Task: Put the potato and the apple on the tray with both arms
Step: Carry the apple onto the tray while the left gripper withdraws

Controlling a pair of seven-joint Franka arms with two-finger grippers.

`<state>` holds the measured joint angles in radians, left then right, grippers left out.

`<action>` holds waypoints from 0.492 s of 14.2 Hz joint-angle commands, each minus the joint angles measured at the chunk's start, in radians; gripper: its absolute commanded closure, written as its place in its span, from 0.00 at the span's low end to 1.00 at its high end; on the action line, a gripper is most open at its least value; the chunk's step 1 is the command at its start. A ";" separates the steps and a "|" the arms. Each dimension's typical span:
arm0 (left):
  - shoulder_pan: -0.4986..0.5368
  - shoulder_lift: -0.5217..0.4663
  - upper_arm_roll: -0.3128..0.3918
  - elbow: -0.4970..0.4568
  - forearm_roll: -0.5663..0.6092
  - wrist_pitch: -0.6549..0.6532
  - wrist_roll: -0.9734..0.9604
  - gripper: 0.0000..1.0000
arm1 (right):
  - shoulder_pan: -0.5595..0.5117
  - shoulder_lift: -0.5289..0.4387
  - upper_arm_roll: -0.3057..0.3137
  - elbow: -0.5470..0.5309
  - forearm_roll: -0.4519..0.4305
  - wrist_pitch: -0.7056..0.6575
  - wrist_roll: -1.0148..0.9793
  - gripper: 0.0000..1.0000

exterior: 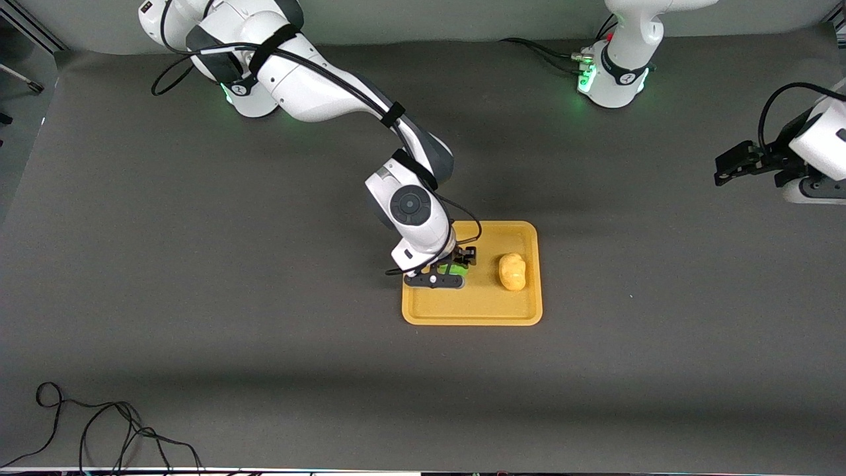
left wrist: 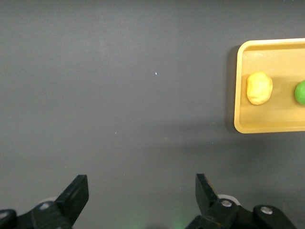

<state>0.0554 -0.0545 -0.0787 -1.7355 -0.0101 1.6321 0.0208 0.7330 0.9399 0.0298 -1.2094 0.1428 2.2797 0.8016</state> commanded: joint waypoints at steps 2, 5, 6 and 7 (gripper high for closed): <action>0.004 -0.016 -0.004 -0.067 -0.013 0.084 0.014 0.00 | 0.005 -0.003 -0.015 0.028 -0.023 -0.020 0.044 0.00; 0.007 -0.018 -0.003 -0.061 -0.013 0.081 0.016 0.00 | -0.006 -0.041 -0.018 0.025 -0.023 -0.038 0.036 0.00; 0.009 -0.016 -0.003 -0.061 -0.013 0.081 0.016 0.00 | -0.032 -0.074 -0.018 0.021 -0.025 -0.080 0.006 0.00; 0.009 -0.016 -0.003 -0.059 -0.013 0.081 0.016 0.00 | -0.049 -0.120 -0.016 0.008 -0.019 -0.133 -0.028 0.00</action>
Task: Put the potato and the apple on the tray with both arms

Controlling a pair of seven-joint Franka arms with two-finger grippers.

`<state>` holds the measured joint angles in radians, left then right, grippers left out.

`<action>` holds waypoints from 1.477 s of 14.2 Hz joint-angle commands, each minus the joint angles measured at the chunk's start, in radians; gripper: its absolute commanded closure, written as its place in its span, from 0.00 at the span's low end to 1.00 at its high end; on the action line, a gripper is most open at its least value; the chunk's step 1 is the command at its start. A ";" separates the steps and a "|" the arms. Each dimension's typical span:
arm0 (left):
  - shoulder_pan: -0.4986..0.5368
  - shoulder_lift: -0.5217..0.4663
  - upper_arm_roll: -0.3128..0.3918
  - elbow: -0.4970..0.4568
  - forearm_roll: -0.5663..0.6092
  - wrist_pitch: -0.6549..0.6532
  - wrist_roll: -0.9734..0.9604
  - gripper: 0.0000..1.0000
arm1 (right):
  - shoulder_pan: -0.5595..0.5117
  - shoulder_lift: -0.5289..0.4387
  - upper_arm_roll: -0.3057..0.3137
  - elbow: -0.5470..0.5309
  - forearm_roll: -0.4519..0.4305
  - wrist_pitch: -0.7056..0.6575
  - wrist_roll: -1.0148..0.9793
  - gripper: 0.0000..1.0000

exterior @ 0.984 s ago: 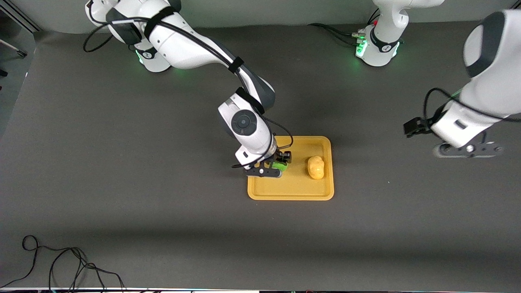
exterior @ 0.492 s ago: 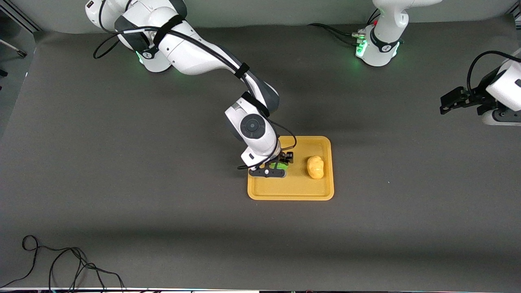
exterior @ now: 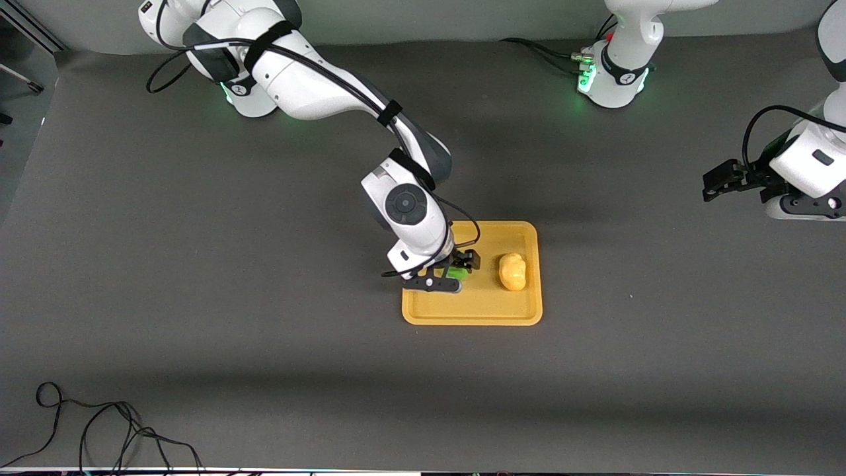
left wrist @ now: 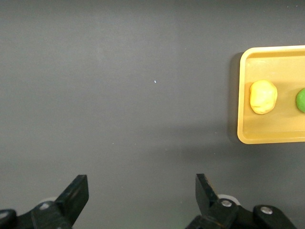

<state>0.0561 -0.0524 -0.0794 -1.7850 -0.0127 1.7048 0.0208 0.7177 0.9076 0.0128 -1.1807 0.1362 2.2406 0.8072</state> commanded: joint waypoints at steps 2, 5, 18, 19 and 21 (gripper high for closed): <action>0.010 -0.015 -0.002 0.002 -0.010 0.007 0.016 0.00 | -0.073 -0.207 -0.022 -0.074 -0.018 -0.186 -0.065 0.00; 0.014 -0.004 -0.002 0.021 -0.010 0.006 0.016 0.00 | -0.132 -0.398 -0.103 -0.242 -0.015 -0.257 -0.319 0.00; 0.016 0.009 -0.002 0.009 -0.009 0.019 0.018 0.00 | -0.141 -0.866 -0.459 -0.567 -0.055 -0.414 -0.568 0.00; 0.014 0.009 -0.002 0.009 -0.009 0.021 0.018 0.00 | -0.142 -0.866 -0.464 -0.556 -0.055 -0.415 -0.568 0.00; 0.014 0.009 -0.002 0.009 -0.009 0.021 0.018 0.00 | -0.144 -0.863 -0.470 -0.525 -0.055 -0.421 -0.566 0.00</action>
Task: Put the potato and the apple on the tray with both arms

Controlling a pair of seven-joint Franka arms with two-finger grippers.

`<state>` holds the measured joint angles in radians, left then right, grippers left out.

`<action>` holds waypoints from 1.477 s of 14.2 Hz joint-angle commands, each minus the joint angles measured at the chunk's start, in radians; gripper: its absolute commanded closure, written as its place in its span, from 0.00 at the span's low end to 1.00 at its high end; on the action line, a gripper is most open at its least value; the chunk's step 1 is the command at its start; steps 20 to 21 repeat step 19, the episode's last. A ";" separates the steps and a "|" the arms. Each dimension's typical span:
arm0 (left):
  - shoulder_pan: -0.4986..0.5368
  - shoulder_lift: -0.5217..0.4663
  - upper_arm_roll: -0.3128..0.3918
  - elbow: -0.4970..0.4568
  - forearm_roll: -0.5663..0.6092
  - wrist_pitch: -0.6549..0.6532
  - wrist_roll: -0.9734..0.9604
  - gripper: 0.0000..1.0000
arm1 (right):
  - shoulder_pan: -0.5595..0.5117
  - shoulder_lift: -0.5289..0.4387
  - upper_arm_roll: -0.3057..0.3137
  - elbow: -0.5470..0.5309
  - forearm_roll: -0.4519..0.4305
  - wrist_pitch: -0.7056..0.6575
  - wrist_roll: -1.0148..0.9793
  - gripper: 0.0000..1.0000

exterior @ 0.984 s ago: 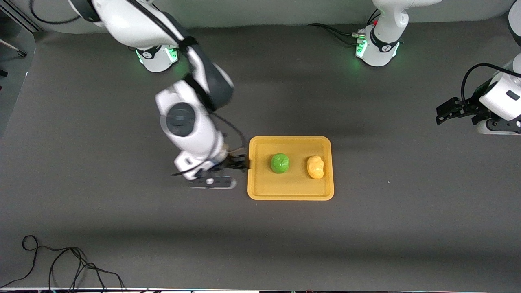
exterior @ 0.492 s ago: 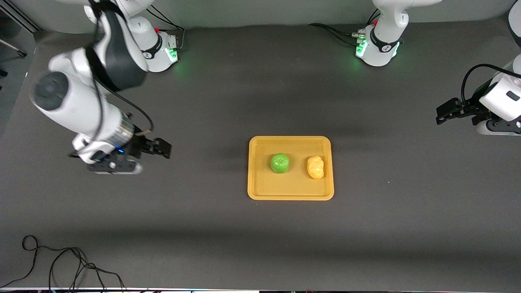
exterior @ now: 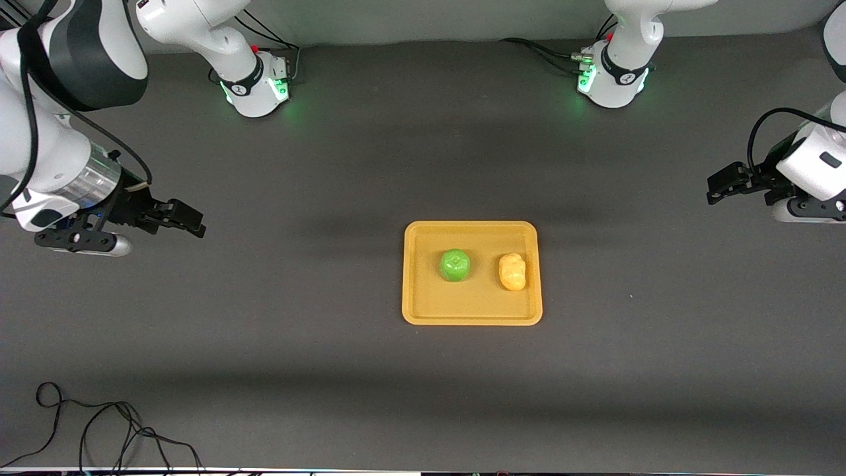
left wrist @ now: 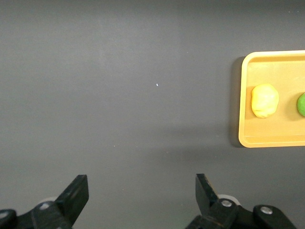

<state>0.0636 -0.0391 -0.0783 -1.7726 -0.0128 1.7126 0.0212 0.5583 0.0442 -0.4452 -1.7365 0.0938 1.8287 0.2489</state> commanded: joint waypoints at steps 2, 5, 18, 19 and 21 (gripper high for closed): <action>0.007 -0.004 -0.004 -0.002 -0.009 0.013 0.017 0.00 | -0.020 0.020 0.000 0.090 -0.023 -0.087 -0.017 0.00; 0.007 -0.004 -0.005 0.007 -0.013 0.013 0.016 0.00 | -0.258 0.016 0.204 0.152 -0.028 -0.192 -0.042 0.00; -0.022 0.013 -0.015 0.002 -0.012 0.005 0.019 0.00 | -0.578 -0.056 0.477 0.051 -0.082 -0.140 -0.132 0.00; -0.021 0.013 -0.015 0.002 -0.010 0.005 0.017 0.00 | -0.578 -0.056 0.477 0.052 -0.071 -0.140 -0.129 0.00; -0.021 0.013 -0.015 0.002 -0.010 0.005 0.017 0.00 | -0.578 -0.056 0.477 0.052 -0.071 -0.140 -0.129 0.00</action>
